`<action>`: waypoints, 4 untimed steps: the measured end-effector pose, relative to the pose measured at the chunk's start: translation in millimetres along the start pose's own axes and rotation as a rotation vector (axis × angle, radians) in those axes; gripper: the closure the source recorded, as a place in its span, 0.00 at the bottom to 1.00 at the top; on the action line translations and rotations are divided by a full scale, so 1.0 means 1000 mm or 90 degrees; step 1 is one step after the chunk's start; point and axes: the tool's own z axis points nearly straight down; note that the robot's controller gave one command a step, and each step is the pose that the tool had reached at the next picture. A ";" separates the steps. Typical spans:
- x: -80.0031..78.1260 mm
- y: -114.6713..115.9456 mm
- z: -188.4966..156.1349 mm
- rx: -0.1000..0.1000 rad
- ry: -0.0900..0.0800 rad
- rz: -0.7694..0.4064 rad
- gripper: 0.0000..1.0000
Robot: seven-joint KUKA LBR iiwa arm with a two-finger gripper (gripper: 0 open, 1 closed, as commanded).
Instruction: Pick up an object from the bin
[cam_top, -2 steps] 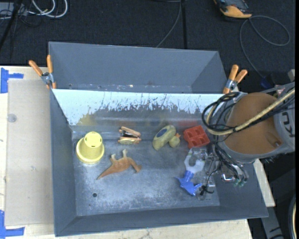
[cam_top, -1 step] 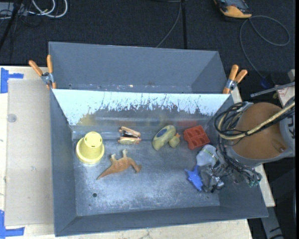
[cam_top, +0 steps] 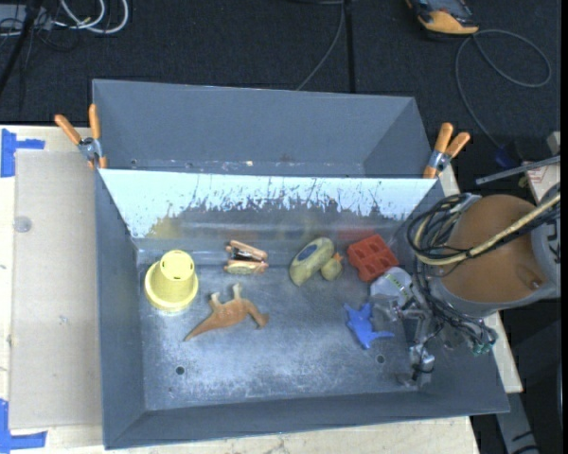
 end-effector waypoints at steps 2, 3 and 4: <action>0.000 0.000 0.000 0.000 -0.001 -0.002 0.00; 0.000 0.000 0.000 0.001 -0.001 -0.002 0.00; -0.018 -0.008 -0.047 -0.002 0.002 -0.026 0.00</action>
Offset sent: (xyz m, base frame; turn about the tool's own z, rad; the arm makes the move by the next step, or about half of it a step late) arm 0.0000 0.0000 0.0000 0.0000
